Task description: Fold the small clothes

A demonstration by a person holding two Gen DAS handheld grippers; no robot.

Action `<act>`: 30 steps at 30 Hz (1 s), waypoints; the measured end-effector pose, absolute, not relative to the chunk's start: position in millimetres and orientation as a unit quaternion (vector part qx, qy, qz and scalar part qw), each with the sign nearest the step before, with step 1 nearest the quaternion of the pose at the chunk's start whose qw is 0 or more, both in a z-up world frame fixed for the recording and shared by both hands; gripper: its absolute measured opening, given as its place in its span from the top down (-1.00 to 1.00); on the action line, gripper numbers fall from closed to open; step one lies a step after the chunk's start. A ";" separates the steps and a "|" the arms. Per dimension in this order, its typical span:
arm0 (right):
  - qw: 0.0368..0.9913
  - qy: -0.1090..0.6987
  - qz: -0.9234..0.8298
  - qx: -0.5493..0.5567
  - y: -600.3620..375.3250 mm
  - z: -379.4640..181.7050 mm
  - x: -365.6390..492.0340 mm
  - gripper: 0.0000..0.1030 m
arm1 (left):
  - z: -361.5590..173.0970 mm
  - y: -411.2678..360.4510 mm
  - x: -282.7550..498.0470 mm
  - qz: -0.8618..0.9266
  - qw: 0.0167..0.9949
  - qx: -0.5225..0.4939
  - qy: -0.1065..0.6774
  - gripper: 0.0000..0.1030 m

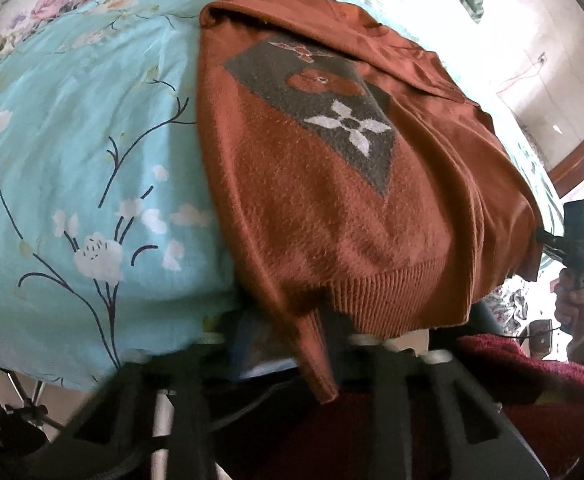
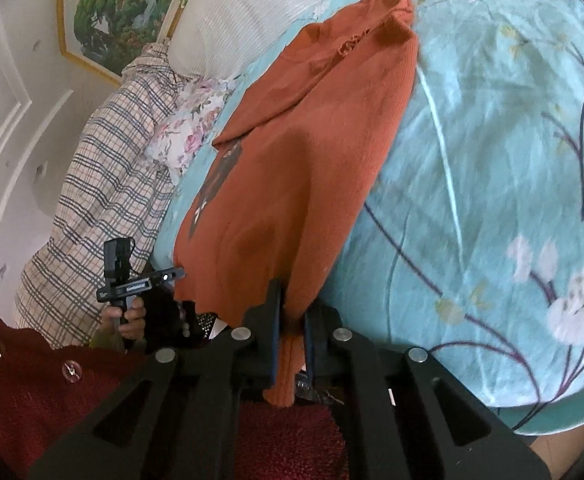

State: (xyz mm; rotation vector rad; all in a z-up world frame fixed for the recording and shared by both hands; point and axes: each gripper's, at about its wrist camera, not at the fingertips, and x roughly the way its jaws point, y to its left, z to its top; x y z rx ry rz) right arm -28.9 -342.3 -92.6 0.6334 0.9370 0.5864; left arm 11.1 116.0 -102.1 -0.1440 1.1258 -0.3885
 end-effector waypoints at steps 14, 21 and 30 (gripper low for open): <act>0.813 0.449 0.268 0.255 -320.3 -91.3 -31.5 0.69 | -103.5 117.6 10.8 -0.221 0.822 -0.073 0.519 0.87; 0.809 0.359 0.298 0.357 -350.8 -79.8 -58.2 0.86 | -69.7 145.9 -12.1 -0.245 0.854 -0.153 0.433 0.92; 0.794 0.319 0.342 0.388 -350.8 -61.2 -61.2 0.86 | -41.4 162.9 -20.5 -0.265 0.863 -0.225 0.368 0.93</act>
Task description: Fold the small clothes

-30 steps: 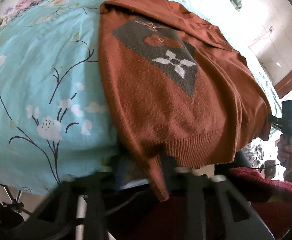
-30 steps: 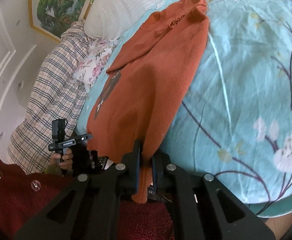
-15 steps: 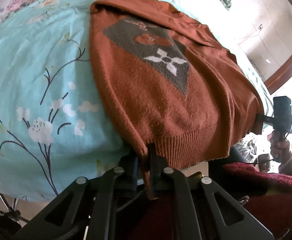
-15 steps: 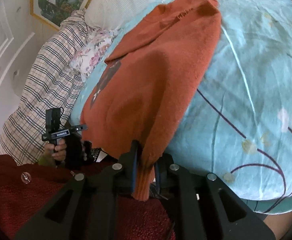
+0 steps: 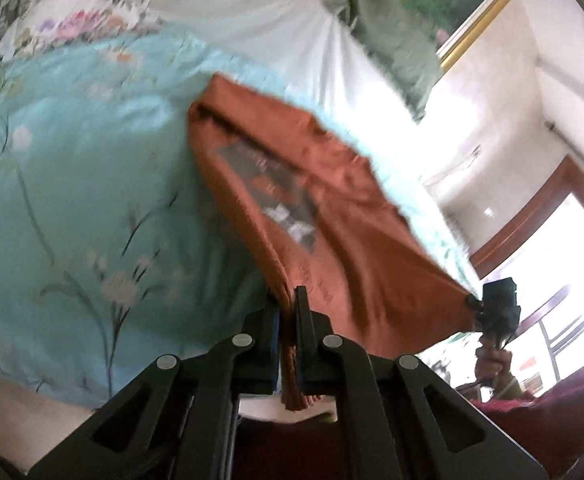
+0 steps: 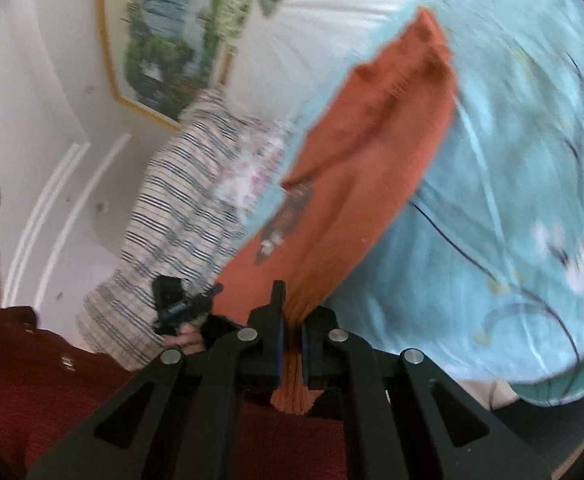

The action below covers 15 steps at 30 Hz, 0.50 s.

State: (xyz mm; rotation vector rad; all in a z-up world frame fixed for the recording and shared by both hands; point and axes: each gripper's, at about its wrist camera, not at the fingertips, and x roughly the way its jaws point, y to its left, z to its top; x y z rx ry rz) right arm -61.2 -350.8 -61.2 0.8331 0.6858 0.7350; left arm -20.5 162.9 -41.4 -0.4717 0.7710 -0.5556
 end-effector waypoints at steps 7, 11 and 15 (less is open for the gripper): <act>0.805 0.251 0.368 0.393 -363.3 -15.0 -42.5 0.86 | -1.1 167.7 -0.9 -0.270 0.881 -0.245 0.301 0.93; 0.819 0.244 0.342 0.391 -374.2 -8.0 -15.4 0.86 | 11.9 167.2 30.7 -0.255 0.892 -0.245 0.281 0.93; 0.838 0.239 0.311 0.380 -383.0 3.8 27.6 0.86 | 24.7 165.8 77.5 -0.226 0.905 -0.240 0.268 0.93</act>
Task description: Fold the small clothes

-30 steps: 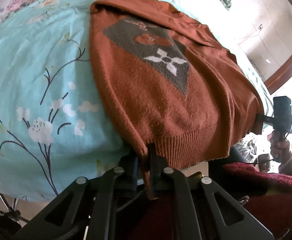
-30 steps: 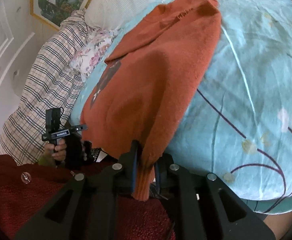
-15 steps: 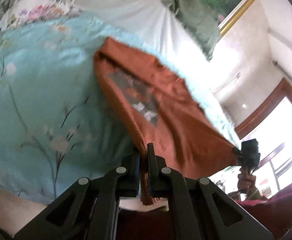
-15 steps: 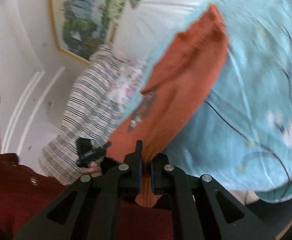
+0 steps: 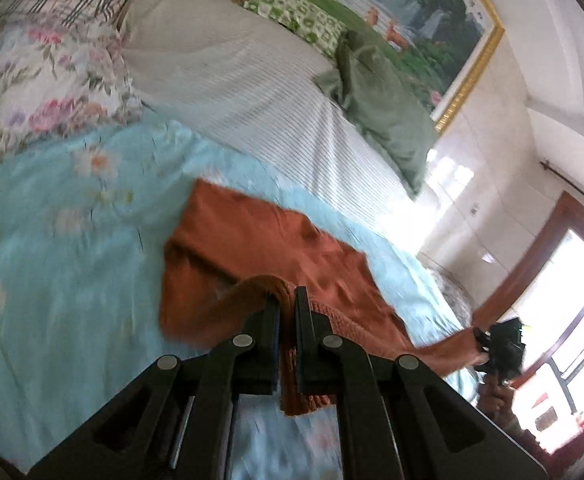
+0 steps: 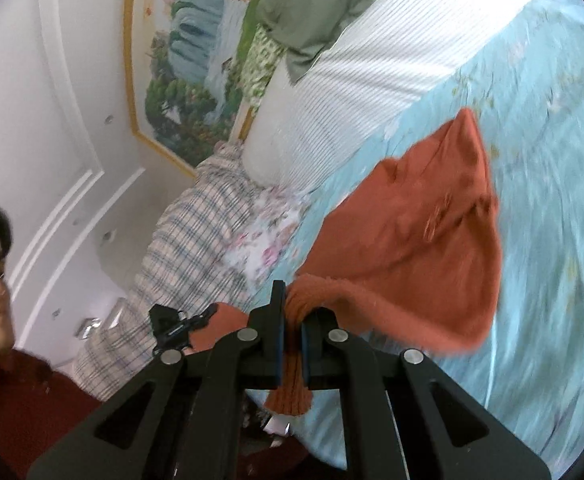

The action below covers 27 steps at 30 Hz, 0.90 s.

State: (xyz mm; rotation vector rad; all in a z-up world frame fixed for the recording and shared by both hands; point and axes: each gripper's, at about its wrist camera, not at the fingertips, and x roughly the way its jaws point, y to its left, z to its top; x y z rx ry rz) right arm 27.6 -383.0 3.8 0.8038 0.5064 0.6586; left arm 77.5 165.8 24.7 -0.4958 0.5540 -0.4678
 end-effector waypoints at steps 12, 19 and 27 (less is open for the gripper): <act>0.874 0.281 0.203 0.340 -412.0 22.3 187.8 0.86 | 44.4 132.0 257.3 -0.145 0.920 -0.236 0.279 0.92; 0.860 0.336 0.149 0.354 -428.6 -16.8 258.8 0.86 | 6.1 108.7 345.1 -0.106 0.916 -0.200 0.330 0.92; 0.841 0.414 0.081 0.338 -432.0 -65.9 311.3 0.86 | -55.0 100.0 404.5 -0.058 0.899 -0.172 0.398 0.90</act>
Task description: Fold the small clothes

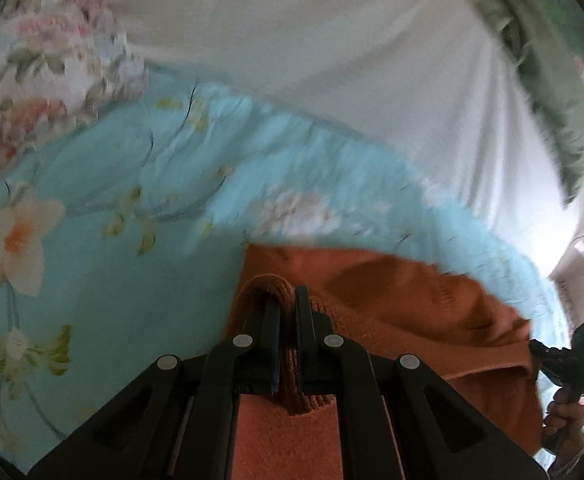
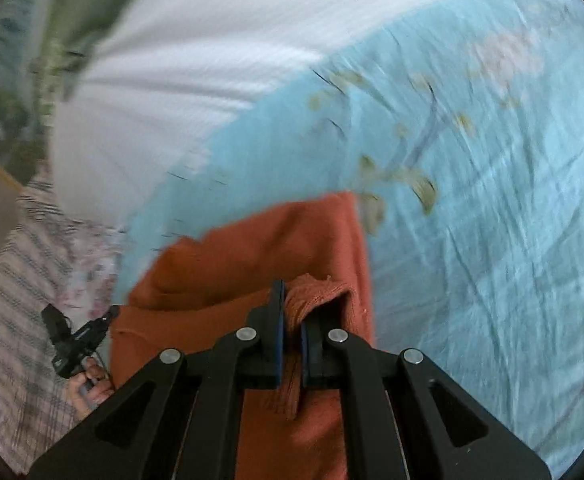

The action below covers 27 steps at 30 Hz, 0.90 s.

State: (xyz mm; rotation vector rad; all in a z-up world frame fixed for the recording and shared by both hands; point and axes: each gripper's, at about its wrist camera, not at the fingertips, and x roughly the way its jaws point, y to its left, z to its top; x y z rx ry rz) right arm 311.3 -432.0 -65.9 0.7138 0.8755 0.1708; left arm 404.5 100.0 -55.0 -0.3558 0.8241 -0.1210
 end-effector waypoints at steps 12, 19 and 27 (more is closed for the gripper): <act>0.887 0.347 0.069 0.297 -421.1 -7.9 240.3 0.11 | -26.8 66.1 325.2 -0.133 0.899 -0.140 0.393 0.37; 0.844 0.487 0.191 0.116 -300.1 -52.7 268.5 0.13 | -71.0 -27.4 330.2 -0.189 0.861 -0.037 0.471 0.36; 0.898 0.401 0.039 0.179 -379.0 -24.1 318.9 0.20 | -46.2 11.6 408.7 -0.080 0.890 -0.050 0.446 0.36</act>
